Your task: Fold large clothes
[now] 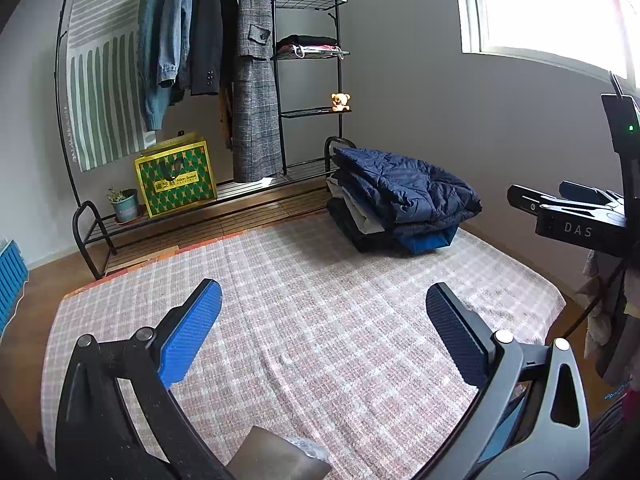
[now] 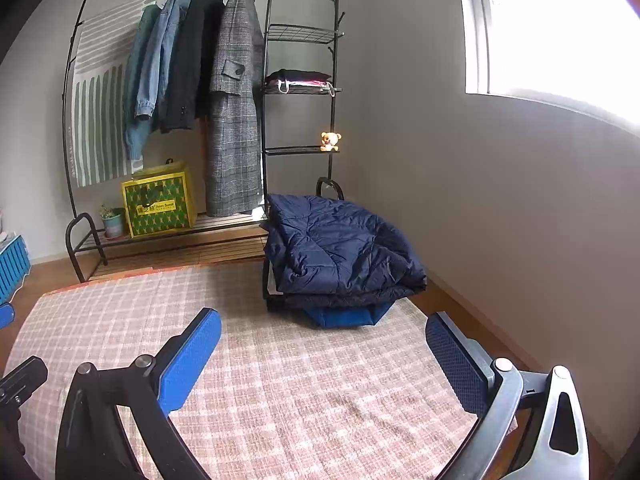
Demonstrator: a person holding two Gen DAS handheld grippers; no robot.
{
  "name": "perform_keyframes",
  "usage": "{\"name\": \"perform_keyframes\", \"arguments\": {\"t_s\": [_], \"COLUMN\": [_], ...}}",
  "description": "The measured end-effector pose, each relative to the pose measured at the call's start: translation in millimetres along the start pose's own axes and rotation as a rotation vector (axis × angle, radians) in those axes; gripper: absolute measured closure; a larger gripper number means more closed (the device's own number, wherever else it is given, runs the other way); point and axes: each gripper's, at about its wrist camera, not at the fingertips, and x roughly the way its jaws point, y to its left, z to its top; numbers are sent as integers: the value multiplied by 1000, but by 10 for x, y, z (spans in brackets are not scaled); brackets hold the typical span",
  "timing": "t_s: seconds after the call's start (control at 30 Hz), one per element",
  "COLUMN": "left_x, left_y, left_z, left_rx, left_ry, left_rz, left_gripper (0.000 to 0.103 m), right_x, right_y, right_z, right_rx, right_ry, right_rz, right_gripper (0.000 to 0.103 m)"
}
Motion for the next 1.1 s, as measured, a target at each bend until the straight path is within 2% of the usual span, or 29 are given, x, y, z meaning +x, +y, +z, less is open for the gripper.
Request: {"name": "perform_keyframes", "arguments": {"t_s": [0.5, 1.1], "left_x": [36, 43], "left_y": [28, 100], "left_z": [-85, -122], "left_rx": [18, -1], "left_ry": [16, 29], "left_rz": [55, 43], "left_gripper": [0, 0], "right_x": [29, 48], "right_y": [83, 148], "right_z": [-26, -17], "right_rx": [-25, -49], "right_ry": [-4, -12], "right_rz": [-13, -18], "right_gripper": [0, 0]}}
